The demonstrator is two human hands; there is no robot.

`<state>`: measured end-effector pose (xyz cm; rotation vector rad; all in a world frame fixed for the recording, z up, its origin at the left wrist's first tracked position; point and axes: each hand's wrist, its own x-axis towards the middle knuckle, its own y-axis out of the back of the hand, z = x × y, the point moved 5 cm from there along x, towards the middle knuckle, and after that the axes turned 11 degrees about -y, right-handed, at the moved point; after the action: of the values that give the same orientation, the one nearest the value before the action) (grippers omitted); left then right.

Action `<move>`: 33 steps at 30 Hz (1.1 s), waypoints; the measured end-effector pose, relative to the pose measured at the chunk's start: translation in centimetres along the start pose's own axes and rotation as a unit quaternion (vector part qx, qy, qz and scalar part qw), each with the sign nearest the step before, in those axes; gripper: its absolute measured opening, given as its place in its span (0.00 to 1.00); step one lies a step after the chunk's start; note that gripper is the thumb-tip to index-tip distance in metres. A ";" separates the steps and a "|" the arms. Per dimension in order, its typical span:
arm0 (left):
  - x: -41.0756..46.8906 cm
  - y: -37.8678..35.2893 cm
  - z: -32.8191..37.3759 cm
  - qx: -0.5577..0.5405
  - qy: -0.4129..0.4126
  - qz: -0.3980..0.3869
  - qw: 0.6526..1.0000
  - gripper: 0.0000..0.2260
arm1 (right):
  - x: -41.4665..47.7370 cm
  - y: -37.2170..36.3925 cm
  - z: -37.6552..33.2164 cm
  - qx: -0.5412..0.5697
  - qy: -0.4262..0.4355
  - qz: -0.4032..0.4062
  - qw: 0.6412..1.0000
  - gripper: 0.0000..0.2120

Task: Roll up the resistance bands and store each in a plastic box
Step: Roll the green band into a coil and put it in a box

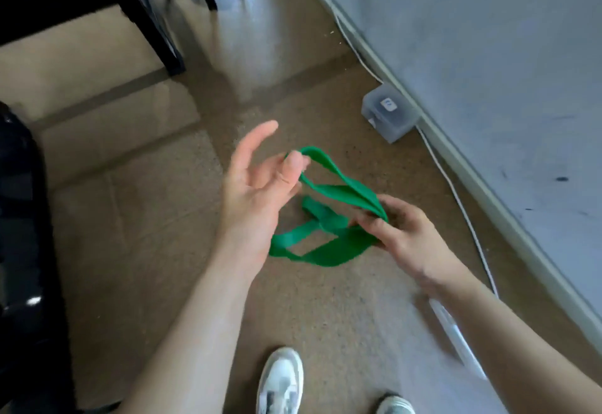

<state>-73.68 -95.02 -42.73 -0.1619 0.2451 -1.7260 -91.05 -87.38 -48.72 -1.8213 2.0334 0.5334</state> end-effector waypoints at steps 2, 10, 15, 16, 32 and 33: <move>-0.9 -0.3 -2.8 0.002 0.052 -0.077 0.996 0.29 | -1.4 1.6 -0.1 0.099 -0.032 0.020 0.994 0.10; -7.8 -2.6 -18.5 0.183 0.131 -0.351 0.909 0.40 | 0.4 3.8 8.3 -0.156 -0.108 0.083 0.978 0.13; -7.4 -3.1 -22.6 0.136 0.175 -0.322 0.921 0.23 | 1.5 4.2 15.2 -0.211 -0.143 0.022 0.967 0.09; -7.3 -3.1 -23.1 0.123 0.185 -0.305 0.926 0.22 | 1.4 4.3 16.0 -0.211 -0.144 0.003 0.967 0.09; -6.4 -9.1 -12.6 0.030 -0.035 -0.182 0.982 0.11 | -3.0 4.6 11.1 -0.169 0.045 0.051 0.983 0.26; -6.8 -9.5 -11.2 0.006 -0.047 -0.180 0.983 0.10 | -3.6 4.1 10.4 -0.163 0.068 0.053 0.983 0.26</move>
<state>-84.32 -86.05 -50.93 -0.2916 0.1405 -2.0716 -94.62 -78.69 -55.75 -1.9863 2.2536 0.8369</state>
